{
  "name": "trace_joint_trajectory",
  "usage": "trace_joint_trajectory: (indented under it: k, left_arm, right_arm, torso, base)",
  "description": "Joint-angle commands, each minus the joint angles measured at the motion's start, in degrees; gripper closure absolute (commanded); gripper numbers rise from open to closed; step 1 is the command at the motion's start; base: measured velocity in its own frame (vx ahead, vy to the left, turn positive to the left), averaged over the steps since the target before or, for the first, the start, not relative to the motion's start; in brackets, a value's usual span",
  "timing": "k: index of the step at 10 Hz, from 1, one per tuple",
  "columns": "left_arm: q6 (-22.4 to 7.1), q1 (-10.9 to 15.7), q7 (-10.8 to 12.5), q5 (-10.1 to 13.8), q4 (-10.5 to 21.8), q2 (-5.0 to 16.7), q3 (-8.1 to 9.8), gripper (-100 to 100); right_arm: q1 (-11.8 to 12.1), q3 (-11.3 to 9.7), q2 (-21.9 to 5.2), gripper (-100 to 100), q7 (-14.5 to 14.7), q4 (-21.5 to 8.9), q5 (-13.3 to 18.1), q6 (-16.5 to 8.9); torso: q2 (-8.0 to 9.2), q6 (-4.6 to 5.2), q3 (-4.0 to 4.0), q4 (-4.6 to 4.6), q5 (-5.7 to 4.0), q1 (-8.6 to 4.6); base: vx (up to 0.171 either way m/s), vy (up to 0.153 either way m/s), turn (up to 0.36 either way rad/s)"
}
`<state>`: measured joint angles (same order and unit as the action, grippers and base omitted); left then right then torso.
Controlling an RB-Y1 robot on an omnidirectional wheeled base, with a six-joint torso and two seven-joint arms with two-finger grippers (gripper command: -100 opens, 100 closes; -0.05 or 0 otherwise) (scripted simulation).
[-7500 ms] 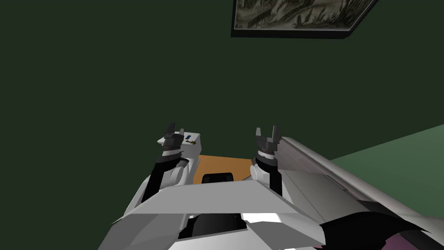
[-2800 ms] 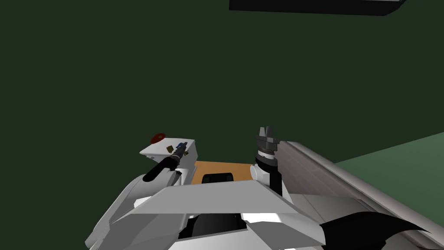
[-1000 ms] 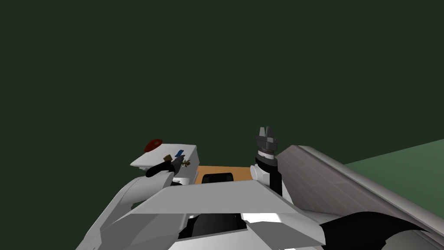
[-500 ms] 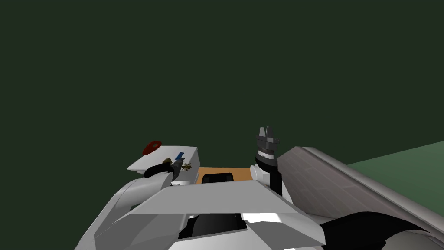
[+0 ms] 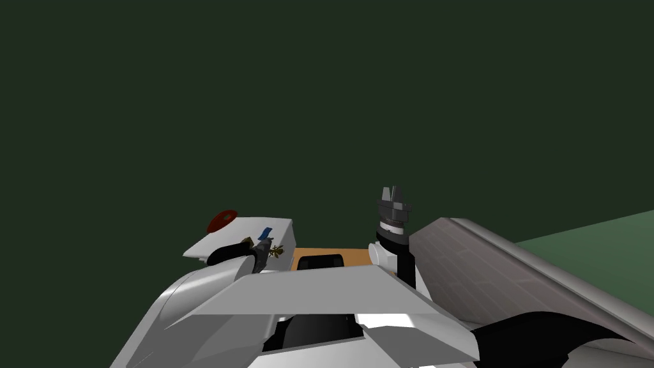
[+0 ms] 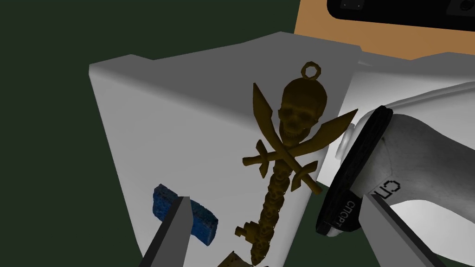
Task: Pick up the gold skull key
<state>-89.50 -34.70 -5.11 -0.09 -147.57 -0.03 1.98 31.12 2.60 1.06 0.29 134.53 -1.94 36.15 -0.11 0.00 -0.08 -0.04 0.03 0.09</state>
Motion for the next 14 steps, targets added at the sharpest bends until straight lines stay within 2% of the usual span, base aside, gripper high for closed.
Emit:
trace_joint_trajectory:
  k: [1, 2, 3, 6, 7, 8, 12, 13, 14]
  left_arm:
    - [0.0, 0.0, 0.0, 0.0, 0.0, 0.0, 0.0, -100]
    - [-0.17, -0.04, 0.03, 0.02, -0.05, -0.12, 0.0, 0]
    - [1.13, 0.51, 0.1, -0.06, 1.74, -0.05, 0.05, -100]
    - [3.71, 1.59, 0.26, -0.22, 5.3, 0.05, 0.15, -100]
    - [3.33, 1.13, 0.2, -0.23, 4.56, -0.01, 0.02, -100]
    - [3.51, 1.18, 0.23, -0.26, 4.69, -0.02, 0.0, 100]
    - [3.09, 0.85, 0.03, -0.26, 4.87, 0.04, -0.08, 100]
    - [3.09, 0.85, 0.04, -0.26, 4.86, 0.04, -0.08, 0]
    - [1.99, 0.87, 0.16, -0.11, 2.92, -0.02, 0.08, 100]
  right_arm:
    - [0.0, 0.0, 0.0, 0, 0.0, 0.0, 0.0, 0.0]
    - [0.0, 0.0, 0.0, 0, 0.0, 0.0, 0.0, 0.0]
    - [0.0, 0.0, 0.0, 0, 0.0, 0.0, 0.0, 0.0]
    - [0.0, 0.0, 0.0, 0, 0.0, 0.0, 0.0, 0.0]
    - [0.0, 0.0, 0.0, 0, 0.0, 0.0, 0.0, 0.0]
    - [0.0, 0.0, 0.0, 0, 0.0, 0.0, 0.0, 0.0]
    - [-0.01, 0.0, 0.0, 0, 0.0, 0.0, 0.0, 0.0]
    - [0.0, 0.0, 0.0, 0, 0.0, 0.0, 0.0, 0.0]
    - [0.0, 0.0, 0.0, 0, 0.0, 0.0, 0.0, 0.0]
  torso:
    - [0.0, 0.0, 0.0, 0.0, 0.0, 0.0]
    - [0.06, 0.0, 0.03, 0.01, -0.01, -0.06]
    - [0.11, 0.0, 0.06, 0.02, -0.02, -0.09]
    - [0.13, 0.0, 0.08, 0.03, -0.02, -0.09]
    - [0.13, 0.01, 0.08, 0.03, -0.02, -0.09]
    - [0.14, 0.0, 0.08, 0.03, -0.03, -0.1]
    - [-0.3, 0.09, -0.1, 0.11, 0.0, 0.08]
    - [-0.33, 0.1, -0.12, 0.1, 0.0, 0.1]
    - [-0.34, 0.1, -0.13, 0.1, 0.01, 0.1]
  base:
    - [0.014, 0.011, -0.001]
    - [0.0, 0.0, 0.0]
    - [0.0, 0.0, 0.0]
    - [0.0, 0.0, 0.0]
    - [0.0, 0.0, 0.0]
    - [0.0, 0.0, 0.0]
    - [-0.007, -0.002, 0.002]
    - [0.0, 0.0, 0.0]
    - [0.013, 0.001, -0.014]
